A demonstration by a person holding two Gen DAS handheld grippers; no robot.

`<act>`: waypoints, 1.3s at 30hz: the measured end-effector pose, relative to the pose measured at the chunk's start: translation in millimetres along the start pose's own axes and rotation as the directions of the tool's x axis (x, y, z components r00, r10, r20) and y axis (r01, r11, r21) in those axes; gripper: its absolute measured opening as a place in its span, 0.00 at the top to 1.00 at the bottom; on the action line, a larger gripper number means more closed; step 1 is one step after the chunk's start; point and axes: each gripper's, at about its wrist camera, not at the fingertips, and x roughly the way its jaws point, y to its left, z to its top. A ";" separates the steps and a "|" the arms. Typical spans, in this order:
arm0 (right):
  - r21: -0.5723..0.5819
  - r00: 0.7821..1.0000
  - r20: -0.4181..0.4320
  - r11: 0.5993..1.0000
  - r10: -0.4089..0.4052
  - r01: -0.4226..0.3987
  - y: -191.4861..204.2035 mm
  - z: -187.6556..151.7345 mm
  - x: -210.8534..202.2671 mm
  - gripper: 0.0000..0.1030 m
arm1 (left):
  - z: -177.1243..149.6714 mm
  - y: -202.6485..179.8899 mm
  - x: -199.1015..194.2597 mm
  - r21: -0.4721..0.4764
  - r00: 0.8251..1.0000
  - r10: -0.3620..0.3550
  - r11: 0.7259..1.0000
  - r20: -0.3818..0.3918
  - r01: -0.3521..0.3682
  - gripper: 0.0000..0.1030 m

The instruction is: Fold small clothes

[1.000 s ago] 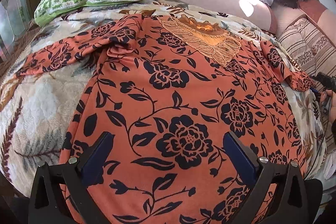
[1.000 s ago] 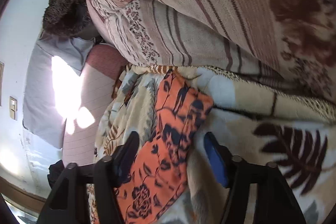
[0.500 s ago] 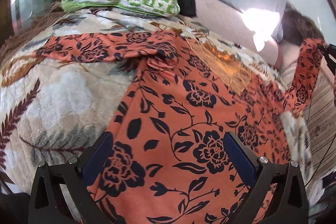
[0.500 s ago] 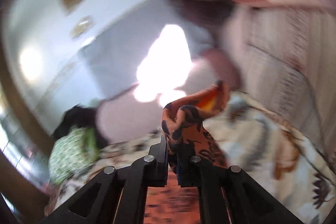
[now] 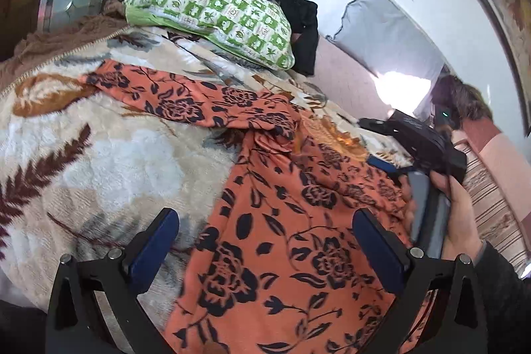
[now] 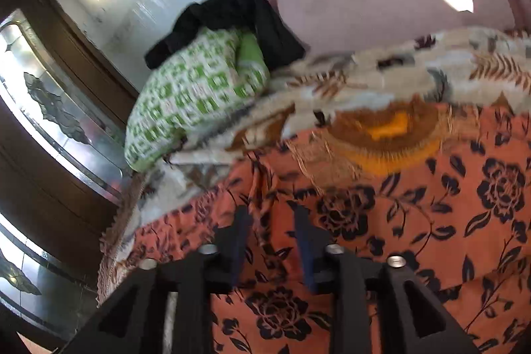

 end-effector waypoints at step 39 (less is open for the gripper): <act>0.241 0.993 0.055 0.964 0.105 -0.116 -148.5 -102.4 -134.8 0.12 | 124.2 200.6 94.8 -0.655 0.989 0.148 0.748 0.007 -0.107 0.03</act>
